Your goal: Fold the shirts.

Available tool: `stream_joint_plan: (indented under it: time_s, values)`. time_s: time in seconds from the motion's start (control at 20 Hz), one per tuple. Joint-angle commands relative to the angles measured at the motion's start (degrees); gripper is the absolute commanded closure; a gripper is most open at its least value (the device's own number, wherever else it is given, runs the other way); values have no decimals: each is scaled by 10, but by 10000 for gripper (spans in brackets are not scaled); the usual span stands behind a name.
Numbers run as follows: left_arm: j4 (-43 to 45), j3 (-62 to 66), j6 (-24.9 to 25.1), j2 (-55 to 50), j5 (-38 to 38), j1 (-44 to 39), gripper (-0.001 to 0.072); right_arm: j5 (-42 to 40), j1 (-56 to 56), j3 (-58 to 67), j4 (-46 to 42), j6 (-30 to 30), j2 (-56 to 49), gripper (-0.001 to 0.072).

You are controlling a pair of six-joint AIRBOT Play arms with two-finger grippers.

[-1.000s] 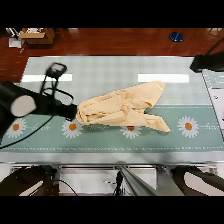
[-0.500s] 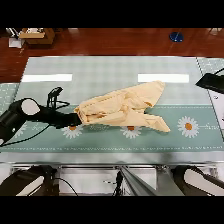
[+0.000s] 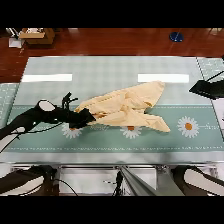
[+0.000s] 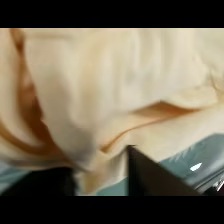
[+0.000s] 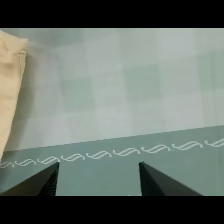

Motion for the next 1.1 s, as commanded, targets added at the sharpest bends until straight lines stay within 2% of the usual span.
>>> stream_joint_plan:
  time_s: [0.0,0.1,0.2,0.45,0.65,0.75,1.05]
  values:
    - [-65,-1,4,-29,64,-4,449,-3,0,-2,12,-5,-1,154]
    - [-65,-1,4,-29,59,-4,460,-7,0,-2,12,-7,-1,154]
    - [-65,-1,28,-28,42,-5,681,-9,0,-2,13,-7,-1,154]
    - [-65,-1,73,-3,3,-5,682,-13,-3,-10,43,-21,-12,154]
    - [-65,-1,79,35,3,-5,682,-19,0,-11,264,-71,-92,152]
    - [-65,-1,79,47,3,-5,682,-27,7,-11,343,-80,-140,152]
    - [-65,-1,83,58,3,-5,682,-32,57,-11,351,-82,-227,152]
